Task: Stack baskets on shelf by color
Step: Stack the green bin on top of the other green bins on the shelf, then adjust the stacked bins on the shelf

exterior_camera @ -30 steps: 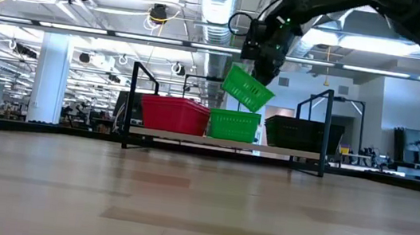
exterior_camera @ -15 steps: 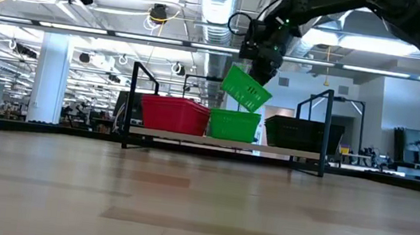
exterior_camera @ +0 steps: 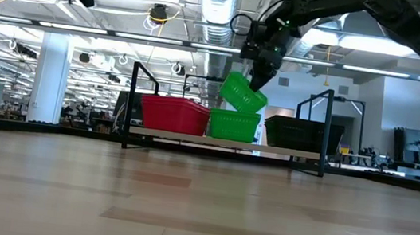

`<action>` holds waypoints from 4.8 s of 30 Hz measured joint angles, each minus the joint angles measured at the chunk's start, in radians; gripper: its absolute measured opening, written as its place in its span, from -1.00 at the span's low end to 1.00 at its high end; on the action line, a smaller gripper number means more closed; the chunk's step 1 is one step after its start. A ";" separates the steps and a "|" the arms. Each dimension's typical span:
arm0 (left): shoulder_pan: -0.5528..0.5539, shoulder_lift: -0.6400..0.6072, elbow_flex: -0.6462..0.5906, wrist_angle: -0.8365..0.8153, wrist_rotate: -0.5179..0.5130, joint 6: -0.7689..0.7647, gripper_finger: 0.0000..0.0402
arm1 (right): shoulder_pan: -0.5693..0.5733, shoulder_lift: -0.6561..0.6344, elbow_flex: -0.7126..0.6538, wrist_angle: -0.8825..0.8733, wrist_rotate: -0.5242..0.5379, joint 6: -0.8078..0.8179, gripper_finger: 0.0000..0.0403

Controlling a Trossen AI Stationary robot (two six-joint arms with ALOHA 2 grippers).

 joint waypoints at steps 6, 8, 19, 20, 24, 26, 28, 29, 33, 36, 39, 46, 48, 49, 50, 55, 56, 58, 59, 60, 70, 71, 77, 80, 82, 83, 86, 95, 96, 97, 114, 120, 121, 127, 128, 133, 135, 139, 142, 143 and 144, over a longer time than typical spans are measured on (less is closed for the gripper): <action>0.000 0.000 0.000 0.001 0.002 -0.011 -0.99 | 0.010 0.054 -0.001 -0.017 -0.003 0.003 -0.99; 0.000 0.000 0.000 0.001 0.001 -0.011 -0.99 | 0.011 0.073 -0.001 -0.028 -0.002 0.003 -0.99; -0.001 0.000 0.000 0.000 0.001 -0.011 -0.99 | 0.069 0.089 -0.001 0.023 0.072 0.071 -0.59; -0.001 0.000 0.000 0.000 0.002 -0.011 -0.99 | 0.075 0.087 -0.001 0.034 0.089 0.071 -0.55; -0.001 0.000 0.000 0.000 0.003 -0.012 -0.99 | 0.095 0.073 0.021 0.039 0.143 0.072 -0.45; -0.001 0.000 0.000 0.000 0.003 -0.013 -0.99 | 0.106 0.048 0.020 0.051 0.153 0.073 -0.42; -0.001 0.000 0.000 0.000 0.003 -0.013 -0.99 | 0.111 0.024 0.020 0.043 0.153 0.078 -0.40; -0.001 0.000 0.000 0.000 0.003 -0.013 -0.99 | 0.116 0.012 0.020 0.043 0.153 0.092 -0.40; -0.001 0.000 0.000 0.001 -0.001 -0.013 -0.99 | 0.128 -0.022 0.020 0.015 0.156 0.121 -0.40; -0.001 0.000 0.000 0.001 -0.002 -0.013 -0.99 | 0.128 -0.040 0.020 0.029 0.156 0.112 -0.40; -0.001 0.000 0.000 0.000 -0.004 -0.013 -0.99 | 0.126 -0.040 0.020 0.065 0.156 0.105 -0.40; -0.001 0.000 0.000 0.001 -0.016 -0.024 -0.99 | 0.153 -0.039 0.019 0.048 0.103 0.135 -0.42; -0.001 0.000 0.000 0.001 -0.018 -0.030 -0.99 | 0.169 -0.039 0.019 0.053 0.097 0.135 -0.46; -0.001 0.000 0.000 0.001 -0.018 -0.030 -0.99 | 0.176 -0.039 0.019 0.054 0.097 0.135 -0.48; -0.001 0.000 0.000 0.001 -0.018 -0.030 -0.99 | 0.181 -0.039 0.019 0.054 0.097 0.134 -0.50; -0.001 0.000 0.000 0.001 -0.020 -0.031 -0.99 | 0.187 -0.039 -0.008 0.059 0.097 0.130 -0.71; -0.001 0.000 0.000 0.000 -0.020 -0.030 -0.99 | 0.187 -0.038 -0.019 0.054 0.098 0.131 -0.78; -0.001 0.000 0.000 0.000 -0.020 -0.030 -0.99 | 0.187 -0.038 -0.048 0.066 0.099 0.139 -0.93; -0.001 0.000 0.000 0.001 -0.020 -0.030 -0.99 | 0.187 -0.039 -0.064 0.073 0.099 0.140 -0.96; -0.001 0.000 0.000 0.001 -0.020 -0.030 -0.99 | 0.187 -0.038 -0.077 0.069 0.099 0.141 -0.95; -0.001 0.000 0.000 0.001 -0.025 -0.040 -0.99 | 0.208 -0.038 -0.093 0.146 0.102 0.142 -0.98; -0.001 0.000 0.000 0.001 -0.026 -0.040 -0.99 | 0.209 -0.038 -0.093 0.139 0.102 0.142 -0.98; -0.001 0.000 0.000 0.001 -0.031 -0.040 -0.99 | 0.206 -0.037 -0.127 0.133 0.102 0.129 -0.99; -0.001 0.000 0.000 0.001 -0.032 -0.040 -0.99 | 0.204 -0.037 -0.145 0.132 0.101 0.128 -0.99; -0.001 0.000 0.000 0.001 -0.032 -0.040 -0.99 | 0.204 -0.038 -0.157 0.130 0.101 0.132 -0.99; -0.001 0.000 0.000 0.001 -0.033 -0.040 -0.99 | 0.202 -0.038 -0.162 0.130 0.101 0.132 -0.99; -0.001 0.000 0.000 0.001 -0.033 -0.040 -0.99 | 0.204 -0.038 -0.163 0.154 0.102 0.147 -0.99; 0.003 0.000 0.000 0.001 -0.059 -0.038 -0.99 | 0.225 -0.152 -0.086 0.074 0.401 0.353 -0.99; 0.004 0.000 0.000 0.000 -0.053 -0.032 -0.99 | 0.218 -0.171 -0.087 0.040 0.452 0.402 -0.99; 0.005 0.000 0.000 -0.001 -0.045 -0.028 -0.99 | 0.211 -0.194 -0.087 -0.002 0.505 0.458 -0.99; 0.014 0.000 0.000 -0.037 0.051 0.177 -0.99 | 0.239 -0.748 -0.677 -0.259 0.810 1.454 -1.00; 0.014 0.000 0.000 -0.030 0.056 0.189 -0.99 | 0.300 -0.952 -1.130 -0.127 0.755 1.691 -1.00; 0.014 0.000 0.000 -0.030 0.059 0.189 -0.99 | 0.299 -0.985 -1.194 -0.072 0.739 1.702 -1.00; 0.014 0.000 0.000 -0.025 0.082 0.189 -0.99 | 0.267 -1.129 -1.463 0.254 0.703 1.686 -1.00; 0.014 0.000 0.000 -0.025 0.082 0.189 -0.99 | 0.254 -1.143 -1.485 0.286 0.704 1.664 -1.00; 0.014 0.000 0.000 -0.010 0.077 0.181 -0.99 | 0.159 -1.177 -1.530 0.378 0.729 1.537 -1.00; 0.014 0.000 0.000 0.002 0.073 0.180 -0.99 | 0.117 -1.178 -1.542 0.435 0.730 1.482 -1.00; 0.014 0.000 0.000 0.021 0.056 0.159 -0.99 | 0.035 -1.177 -1.585 0.595 0.671 1.395 -1.00; 0.014 0.000 0.000 0.045 0.043 0.146 -0.99 | -0.014 -1.168 -1.618 0.722 0.569 1.346 -1.00; 0.014 0.000 0.000 0.049 0.043 0.146 -0.99 | -0.027 -1.165 -1.630 0.749 0.544 1.337 -1.00; 0.014 0.000 0.000 0.053 0.041 0.146 -0.99 | -0.035 -1.162 -1.641 0.769 0.523 1.331 -1.00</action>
